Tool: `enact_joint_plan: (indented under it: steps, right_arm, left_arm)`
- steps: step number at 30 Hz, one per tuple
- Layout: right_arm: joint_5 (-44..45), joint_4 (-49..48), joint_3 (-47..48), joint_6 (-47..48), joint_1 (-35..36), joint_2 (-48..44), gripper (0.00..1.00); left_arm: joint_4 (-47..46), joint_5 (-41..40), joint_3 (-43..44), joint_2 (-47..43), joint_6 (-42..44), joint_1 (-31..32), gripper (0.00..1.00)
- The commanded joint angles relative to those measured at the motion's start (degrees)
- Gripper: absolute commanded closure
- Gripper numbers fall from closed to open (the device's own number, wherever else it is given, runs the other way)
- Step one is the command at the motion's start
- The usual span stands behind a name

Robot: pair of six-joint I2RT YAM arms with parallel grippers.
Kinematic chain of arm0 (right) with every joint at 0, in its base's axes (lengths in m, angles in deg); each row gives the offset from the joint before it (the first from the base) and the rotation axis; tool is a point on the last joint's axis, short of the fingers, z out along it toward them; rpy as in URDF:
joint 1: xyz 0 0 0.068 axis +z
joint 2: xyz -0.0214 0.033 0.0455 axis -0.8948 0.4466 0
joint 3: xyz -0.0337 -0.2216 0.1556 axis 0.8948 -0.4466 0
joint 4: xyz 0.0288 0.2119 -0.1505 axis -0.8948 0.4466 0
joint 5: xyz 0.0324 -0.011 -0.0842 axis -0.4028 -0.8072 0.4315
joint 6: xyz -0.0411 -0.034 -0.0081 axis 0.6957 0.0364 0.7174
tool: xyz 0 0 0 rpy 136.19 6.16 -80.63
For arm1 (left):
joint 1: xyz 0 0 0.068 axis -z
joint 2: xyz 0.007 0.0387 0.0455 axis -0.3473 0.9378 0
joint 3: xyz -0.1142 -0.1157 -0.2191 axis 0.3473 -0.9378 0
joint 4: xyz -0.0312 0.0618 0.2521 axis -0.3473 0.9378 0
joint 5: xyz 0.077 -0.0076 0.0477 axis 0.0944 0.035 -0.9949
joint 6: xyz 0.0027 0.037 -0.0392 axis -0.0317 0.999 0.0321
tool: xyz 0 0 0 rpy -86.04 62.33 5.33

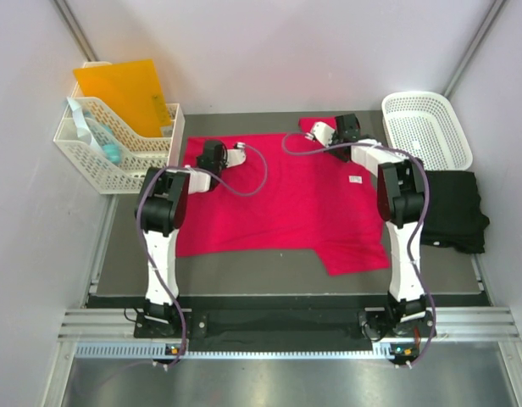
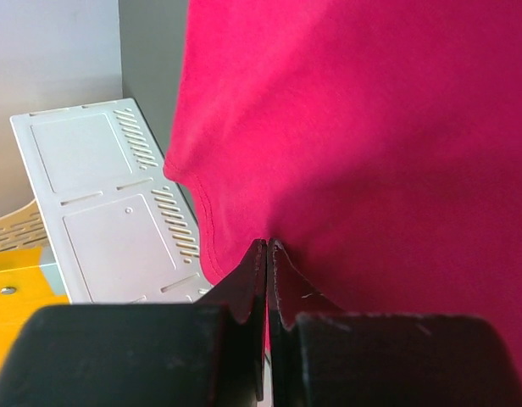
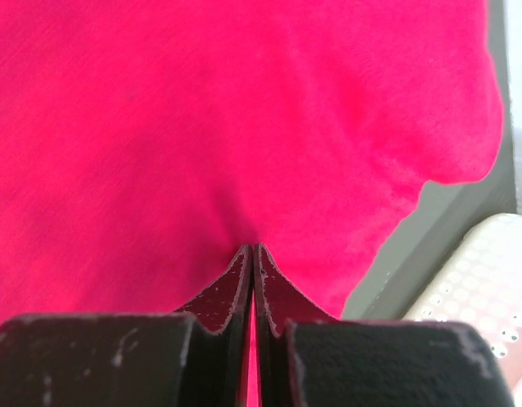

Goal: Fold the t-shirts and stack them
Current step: Flatten the tshirt out

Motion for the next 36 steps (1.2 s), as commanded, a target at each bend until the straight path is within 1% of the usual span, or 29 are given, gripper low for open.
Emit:
enact_joint_plan:
  steps: [1, 2, 3, 6, 9, 12, 16, 18, 21, 23, 25, 26, 29, 32, 36]
  right_arm:
    - [-4.5, 11.2, -3.6, 4.2, -0.8, -5.6, 1.00]
    - [-5.2, 13.1, -4.3, 5.2, -0.8, -6.4, 1.00]
    - [-5.2, 15.5, -4.8, 5.9, -0.9, -7.0, 1.00]
    - [-7.5, 18.4, -6.8, 8.7, -1.6, -10.6, 1.00]
    - [-8.1, 20.3, -7.5, 10.3, -2.4, -12.0, 1.00]
    - [-9.4, 23.6, -6.8, 11.6, -3.2, -12.7, 1.00]
    - [-9.3, 24.1, -6.6, 12.1, -3.6, -12.6, 1.00]
    - [-8.9, 23.1, -5.9, 11.4, -3.6, -11.7, 1.00]
    - [-8.5, 22.1, -3.5, 9.1, -3.4, -10.1, 0.95]
    - [-7.7, 20.7, -2.1, 7.6, -3.0, -9.4, 0.95]
    - [-6.8, 16.6, -1.5, 5.9, -2.5, -8.6, 0.96]
    - [-6.9, 14.5, -1.2, 5.5, -2.4, -8.2, 0.96]
    - [-6.2, 9.8, 0.1, 3.5, -2.0, -6.7, 0.96]
    - [-3.3, 7.2, 2.5, 3.3, -1.1, -4.0, 0.96]
    - [-3.5, 6.7, 4.6, 2.4, -0.8, -3.2, 0.94]
  left_arm:
    - [4.1, 3.5, -2.7, -7.2, 0.1, -0.5, 1.00]
    - [7.9, 4.5, -3.0, -8.0, 0.1, -0.6, 1.00]
    - [9.6, 5.2, -3.5, -8.8, 0.0, -0.6, 1.00]
    - [14.3, 7.8, -5.7, -12.9, 0.3, -1.1, 1.00]
    - [18.5, 9.5, -7.9, -16.3, 1.0, -1.5, 1.00]
    - [25.2, 11.7, -10.4, -19.0, 2.8, -1.9, 1.00]
    - [28.1, 13.1, -12.3, -21.5, 3.1, -2.1, 1.00]
    - [28.1, 12.0, -12.1, -21.5, 1.7, -2.1, 1.00]
    - [25.3, 9.0, -11.0, -20.5, -1.6, -2.1, 1.00]
    - [22.4, 7.1, -10.2, -19.2, -2.6, -2.0, 1.00]
    - [19.5, 4.2, -9.6, -17.8, -2.8, -1.9, 1.00]
    - [15.6, 3.2, -9.2, -17.2, -2.6, -1.9, 1.00]
    - [10.8, -0.8, -7.0, -14.1, -1.9, -1.5, 1.00]
    - [8.6, -4.0, -3.1, -10.5, -1.8, -0.8, 1.00]
    - [7.2, -5.5, 0.6, -7.3, -1.9, 0.1, 1.00]
